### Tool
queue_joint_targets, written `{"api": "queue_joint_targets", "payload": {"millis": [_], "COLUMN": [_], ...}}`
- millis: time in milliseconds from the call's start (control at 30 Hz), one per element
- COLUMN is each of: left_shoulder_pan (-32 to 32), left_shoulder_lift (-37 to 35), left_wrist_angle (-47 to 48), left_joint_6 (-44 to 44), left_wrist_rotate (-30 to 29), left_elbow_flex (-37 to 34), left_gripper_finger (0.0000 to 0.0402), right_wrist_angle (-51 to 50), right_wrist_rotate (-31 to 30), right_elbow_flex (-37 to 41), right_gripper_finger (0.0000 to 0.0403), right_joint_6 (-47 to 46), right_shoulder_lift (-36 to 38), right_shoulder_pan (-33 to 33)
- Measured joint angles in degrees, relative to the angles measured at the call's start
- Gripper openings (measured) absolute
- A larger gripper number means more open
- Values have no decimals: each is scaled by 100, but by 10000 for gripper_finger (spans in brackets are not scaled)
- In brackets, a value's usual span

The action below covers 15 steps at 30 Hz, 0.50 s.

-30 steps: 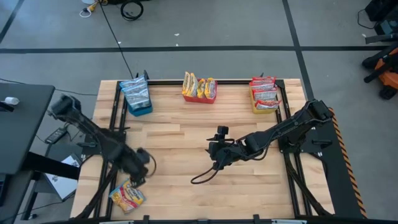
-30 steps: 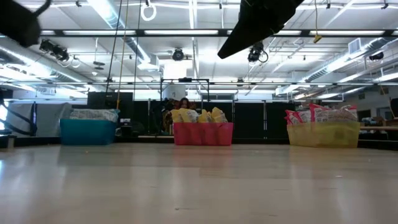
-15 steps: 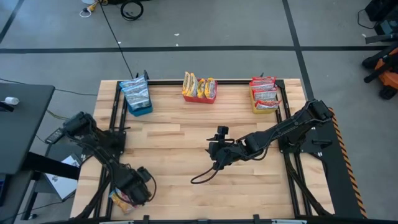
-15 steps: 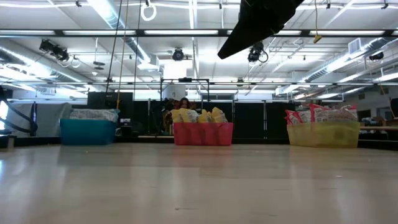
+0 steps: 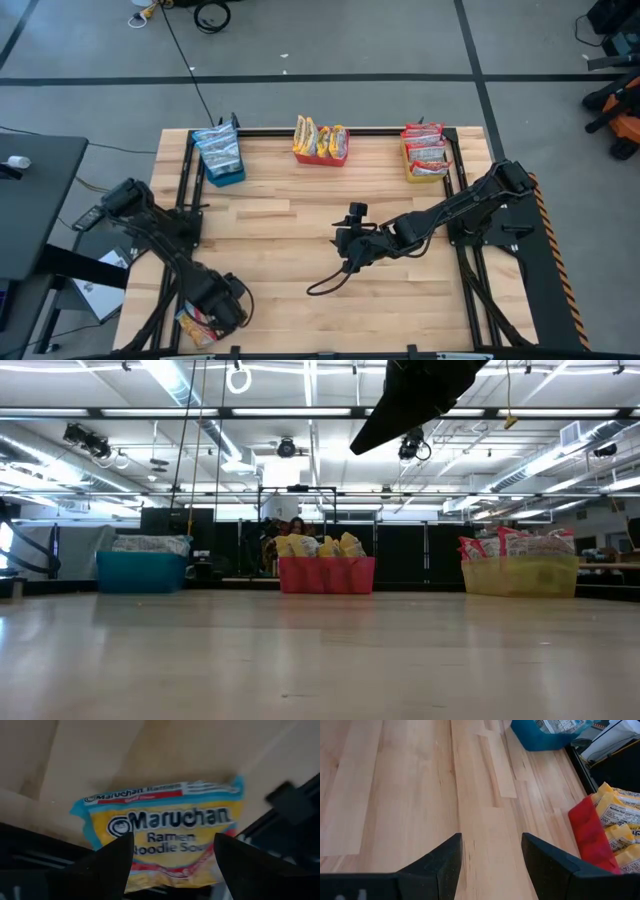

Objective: Sort Maruchan noodles
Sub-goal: Put the blue noodle pack into the blue bin

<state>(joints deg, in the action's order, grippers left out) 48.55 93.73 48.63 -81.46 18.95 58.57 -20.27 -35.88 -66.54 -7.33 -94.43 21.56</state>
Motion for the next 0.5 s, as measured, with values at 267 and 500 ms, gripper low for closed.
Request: {"api": "queue_joint_targets", "payload": {"millis": [267,500], "left_shoulder_pan": [362,390], "left_shoulder_lift": [112,587], "left_wrist_angle": [134,200], "left_joint_6": [-896,-861], "left_wrist_rotate": [-568,-544], "left_elbow_flex": [288,284], "left_gripper_finger": [273,272], "right_wrist_angle": [2,0], "right_wrist_rotate": [0,1], "right_elbow_flex": [0,0], "right_gripper_finger": [210,210], "right_joint_6": [0,-13], "right_shoulder_lift": [0,0], "right_shoulder_pan": [0,0]}}
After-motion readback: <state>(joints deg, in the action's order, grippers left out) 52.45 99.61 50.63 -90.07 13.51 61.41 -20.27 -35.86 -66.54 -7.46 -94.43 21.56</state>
